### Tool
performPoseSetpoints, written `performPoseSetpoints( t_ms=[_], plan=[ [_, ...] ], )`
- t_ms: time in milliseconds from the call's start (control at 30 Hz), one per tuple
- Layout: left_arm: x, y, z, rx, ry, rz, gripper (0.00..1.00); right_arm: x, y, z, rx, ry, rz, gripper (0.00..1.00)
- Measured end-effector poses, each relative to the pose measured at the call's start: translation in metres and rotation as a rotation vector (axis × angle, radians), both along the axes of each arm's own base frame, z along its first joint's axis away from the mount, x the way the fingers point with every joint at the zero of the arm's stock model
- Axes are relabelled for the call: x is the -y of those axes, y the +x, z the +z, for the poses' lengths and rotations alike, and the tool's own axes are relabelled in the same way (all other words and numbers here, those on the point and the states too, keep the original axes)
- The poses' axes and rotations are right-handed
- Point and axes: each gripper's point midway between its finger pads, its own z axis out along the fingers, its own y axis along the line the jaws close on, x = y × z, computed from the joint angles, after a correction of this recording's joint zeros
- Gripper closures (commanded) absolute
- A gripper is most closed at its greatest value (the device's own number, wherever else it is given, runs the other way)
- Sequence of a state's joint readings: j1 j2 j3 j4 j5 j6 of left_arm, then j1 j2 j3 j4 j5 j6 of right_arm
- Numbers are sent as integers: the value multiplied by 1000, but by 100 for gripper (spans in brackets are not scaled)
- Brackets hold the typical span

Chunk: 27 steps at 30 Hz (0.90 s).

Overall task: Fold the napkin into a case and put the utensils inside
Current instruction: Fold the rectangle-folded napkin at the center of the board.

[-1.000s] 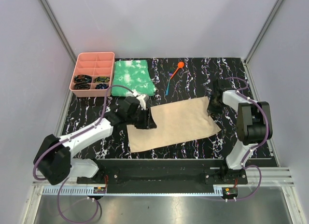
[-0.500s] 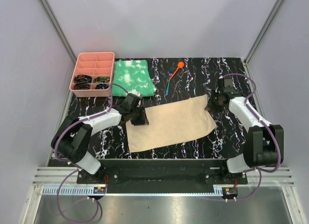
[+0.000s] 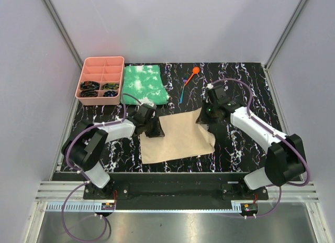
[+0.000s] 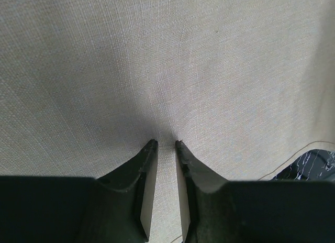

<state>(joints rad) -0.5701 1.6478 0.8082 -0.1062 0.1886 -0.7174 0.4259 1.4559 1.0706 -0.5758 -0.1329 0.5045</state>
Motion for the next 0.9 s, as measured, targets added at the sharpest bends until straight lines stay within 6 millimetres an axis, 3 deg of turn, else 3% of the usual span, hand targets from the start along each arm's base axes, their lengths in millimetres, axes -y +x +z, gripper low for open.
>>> performPoseSetpoints(
  t_ms=[133, 267, 467, 533, 667, 900],
  plan=[
    [2, -4, 1, 4, -5, -7, 74, -41, -7, 13, 14, 47, 57, 100],
    [-5, -14, 10, 3, 4, -8, 73, -78, -10, 10, -2, 58, 107, 100],
    [-33, -24, 41, 93, -2, 39, 76, -106, -16, -4, -41, 43, 144, 100],
    [-43, -27, 34, 84, 10, 61, 80, -114, -19, -5, -46, 42, 156, 100],
    [-61, -43, -2, -11, 73, 81, 82, -134, -21, -1, -38, 48, 172, 100],
    [-55, -39, -4, 13, 37, 81, 83, -176, -28, -7, -66, 90, 171, 100]
  ],
)
